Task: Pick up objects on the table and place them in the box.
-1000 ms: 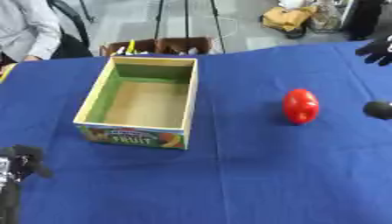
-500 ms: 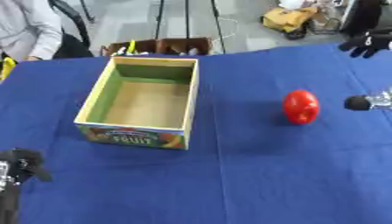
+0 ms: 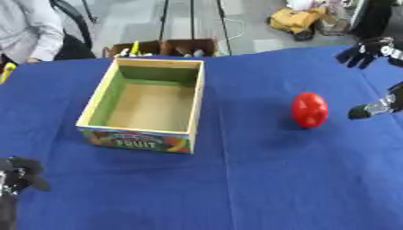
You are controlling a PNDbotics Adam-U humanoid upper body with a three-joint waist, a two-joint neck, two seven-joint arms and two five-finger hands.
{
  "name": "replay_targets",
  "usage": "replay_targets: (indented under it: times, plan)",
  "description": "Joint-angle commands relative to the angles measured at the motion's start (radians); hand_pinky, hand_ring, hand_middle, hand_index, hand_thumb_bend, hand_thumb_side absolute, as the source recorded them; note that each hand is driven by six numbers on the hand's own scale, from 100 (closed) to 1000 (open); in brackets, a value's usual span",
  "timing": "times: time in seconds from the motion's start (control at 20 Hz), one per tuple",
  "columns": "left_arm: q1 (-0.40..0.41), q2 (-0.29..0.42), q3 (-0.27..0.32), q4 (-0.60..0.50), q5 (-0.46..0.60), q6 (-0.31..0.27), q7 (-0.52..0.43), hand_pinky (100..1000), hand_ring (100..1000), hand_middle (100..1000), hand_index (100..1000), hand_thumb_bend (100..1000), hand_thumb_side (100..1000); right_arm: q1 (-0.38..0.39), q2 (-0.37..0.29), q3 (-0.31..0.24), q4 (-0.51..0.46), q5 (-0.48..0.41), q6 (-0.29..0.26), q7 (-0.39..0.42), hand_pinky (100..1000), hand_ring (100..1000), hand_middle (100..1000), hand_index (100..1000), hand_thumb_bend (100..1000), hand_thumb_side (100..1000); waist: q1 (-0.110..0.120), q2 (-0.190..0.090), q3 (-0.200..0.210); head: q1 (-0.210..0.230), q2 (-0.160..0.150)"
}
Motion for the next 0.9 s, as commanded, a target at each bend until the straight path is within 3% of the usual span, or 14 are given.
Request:
replay_targets:
  times: [0.05, 0.9]
  plan:
    - [-0.001, 0.02, -0.005, -0.01, -0.001, 0.0, -0.007, 387, 355, 457, 578, 100, 811, -0.04, -0.038, -0.001, 0.034, 0.014, -0.013, 0.036, 707, 769, 784, 890, 764, 418, -0.008, -0.011, 0.003, -0.007, -0.013]
    - [-0.005, 0.016, -0.015, -0.008, -0.007, -0.008, -0.023, 388, 355, 458, 578, 100, 812, -0.144, 0.028, 0.026, 0.196, 0.11, -0.045, 0.05, 702, 770, 782, 883, 755, 386, -0.008, 0.017, 0.038, -0.051, -0.046]
